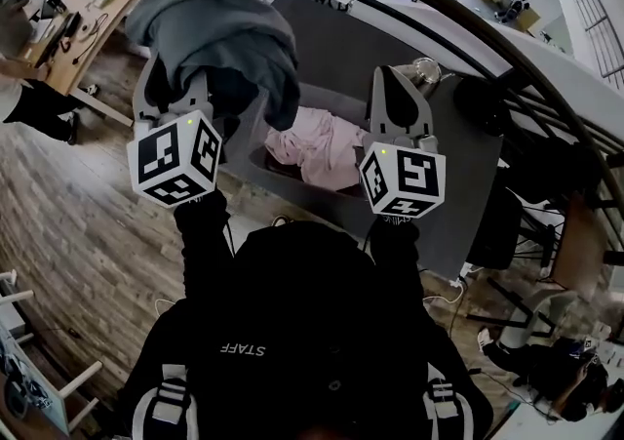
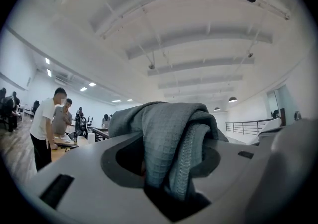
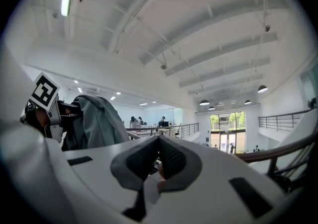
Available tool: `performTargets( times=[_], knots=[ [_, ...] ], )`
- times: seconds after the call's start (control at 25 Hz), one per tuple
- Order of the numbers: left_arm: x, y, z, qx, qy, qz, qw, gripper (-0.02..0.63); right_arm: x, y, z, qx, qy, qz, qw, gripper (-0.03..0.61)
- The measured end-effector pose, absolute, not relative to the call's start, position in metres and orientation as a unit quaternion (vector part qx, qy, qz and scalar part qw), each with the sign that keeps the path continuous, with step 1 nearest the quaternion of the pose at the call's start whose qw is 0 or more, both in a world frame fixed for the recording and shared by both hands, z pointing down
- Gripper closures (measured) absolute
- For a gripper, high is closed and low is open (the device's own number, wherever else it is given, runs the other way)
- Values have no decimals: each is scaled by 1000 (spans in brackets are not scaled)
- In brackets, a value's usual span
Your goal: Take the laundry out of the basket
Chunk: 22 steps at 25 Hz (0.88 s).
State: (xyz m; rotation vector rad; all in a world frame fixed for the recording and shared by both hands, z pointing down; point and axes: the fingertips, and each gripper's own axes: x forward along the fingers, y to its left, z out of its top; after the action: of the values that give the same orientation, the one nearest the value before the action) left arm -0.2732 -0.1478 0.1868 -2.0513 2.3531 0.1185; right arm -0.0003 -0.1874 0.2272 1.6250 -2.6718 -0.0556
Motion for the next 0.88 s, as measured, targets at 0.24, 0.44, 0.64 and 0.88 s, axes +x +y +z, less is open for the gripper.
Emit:
performTargets(
  times=[0.24, 0.44, 0.64, 0.88],
  knots=[
    [-324, -130, 192, -611, 791, 34, 10, 419, -20, -189, 236, 506, -862, -13, 14, 565],
    [-358, -128, 207, -581, 814, 14, 11, 419, -33, -194, 243, 500, -866, -7, 22, 565],
    [-373, -139, 263, -577, 817, -24, -7, 419, -40, -196, 254, 500, -865, 0, 36, 565],
    [-370, -161, 367, -599, 796, -73, -46, 419, -45, -199, 277, 506, -860, 12, 61, 565]
  ],
)
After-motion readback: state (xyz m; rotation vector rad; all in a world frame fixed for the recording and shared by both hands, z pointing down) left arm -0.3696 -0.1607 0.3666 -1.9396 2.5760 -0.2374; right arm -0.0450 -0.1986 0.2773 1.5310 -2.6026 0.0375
